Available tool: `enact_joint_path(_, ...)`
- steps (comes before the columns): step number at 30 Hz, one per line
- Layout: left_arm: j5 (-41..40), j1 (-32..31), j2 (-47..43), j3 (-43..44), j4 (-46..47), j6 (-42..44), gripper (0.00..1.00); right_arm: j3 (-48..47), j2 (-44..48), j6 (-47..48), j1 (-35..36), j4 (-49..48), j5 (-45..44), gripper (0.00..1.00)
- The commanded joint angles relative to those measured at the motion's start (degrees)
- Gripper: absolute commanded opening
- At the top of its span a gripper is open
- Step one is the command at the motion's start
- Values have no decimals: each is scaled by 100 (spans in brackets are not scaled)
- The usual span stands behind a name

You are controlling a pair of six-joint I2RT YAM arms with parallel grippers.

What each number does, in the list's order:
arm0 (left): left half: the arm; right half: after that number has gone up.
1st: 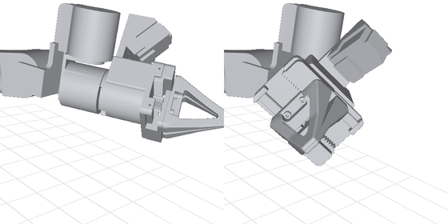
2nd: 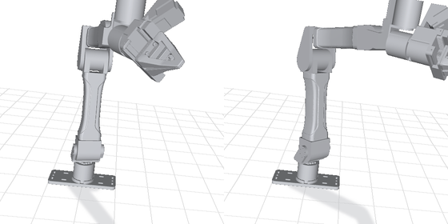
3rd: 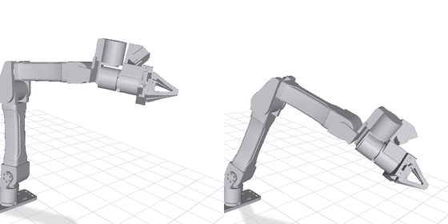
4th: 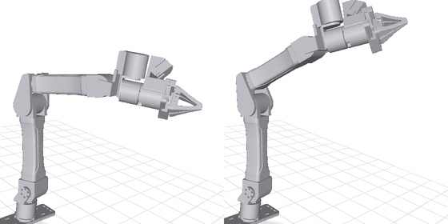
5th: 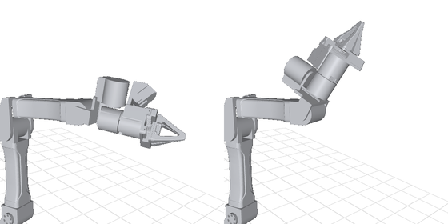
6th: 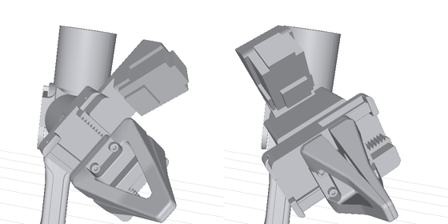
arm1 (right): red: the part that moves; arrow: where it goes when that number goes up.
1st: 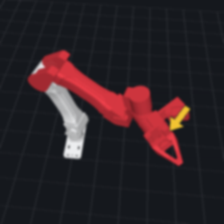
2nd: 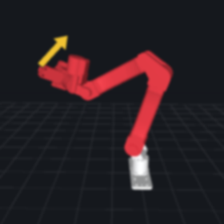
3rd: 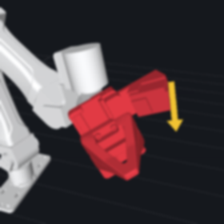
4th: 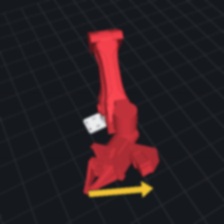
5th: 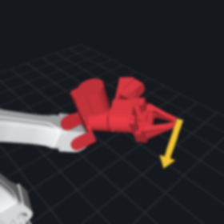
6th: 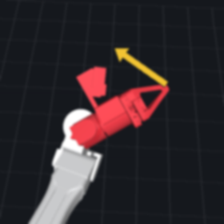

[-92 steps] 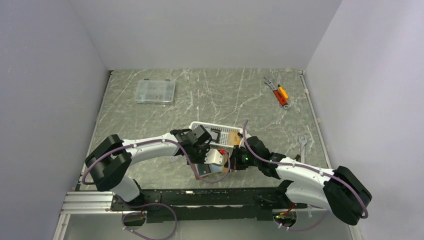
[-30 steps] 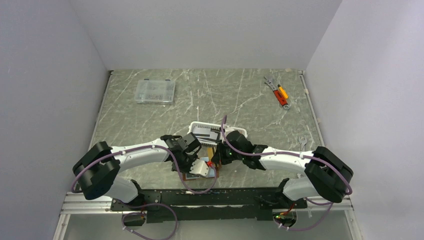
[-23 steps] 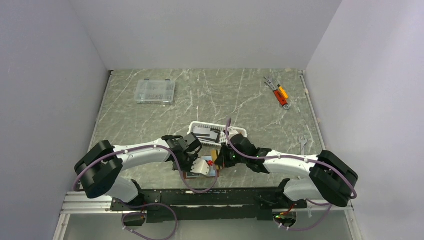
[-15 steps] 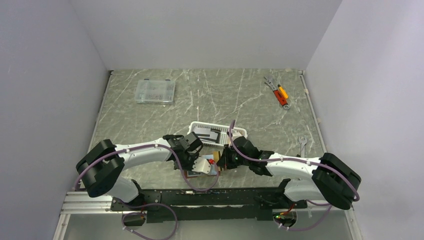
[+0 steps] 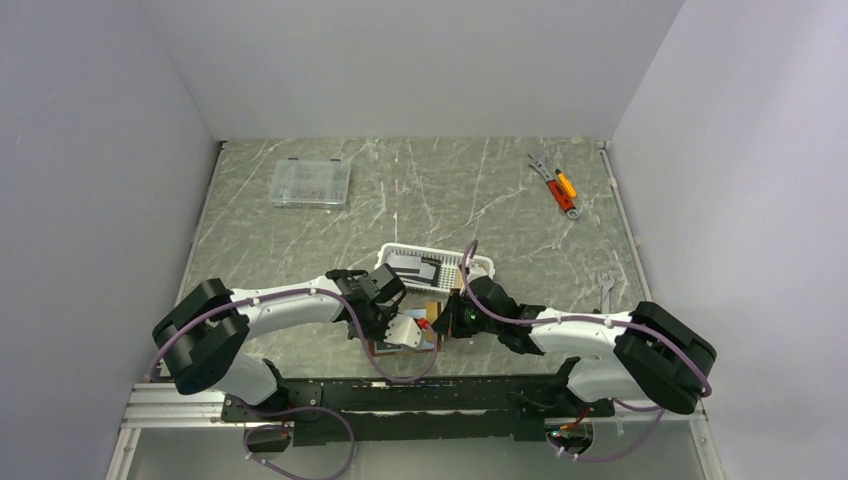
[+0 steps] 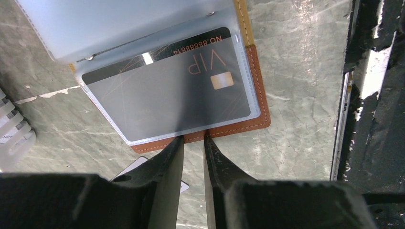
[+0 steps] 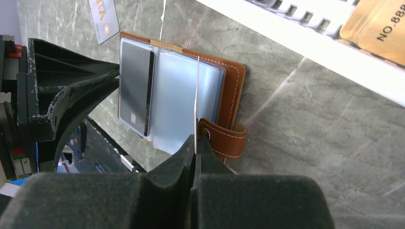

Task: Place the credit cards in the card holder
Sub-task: Insert the credit card into the card holder.

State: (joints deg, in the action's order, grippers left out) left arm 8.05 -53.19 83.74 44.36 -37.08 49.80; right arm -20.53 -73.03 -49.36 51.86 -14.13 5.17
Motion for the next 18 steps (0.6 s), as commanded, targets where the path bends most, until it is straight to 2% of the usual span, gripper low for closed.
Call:
enact_joint_path(1, 31, -34, 170, -33, 173, 45, 26, 200, 343, -183, 9, 52, -372, 0)
enact_joint_path(5, 8, -40, 153, -52, 170, 93, 26, 386, 755, -152, -42, 263, -462, 0)
enact_joint_path(18, 4, -79, 221, -8, 172, 84, 25, 314, 264, -146, -47, -232, -193, 0)
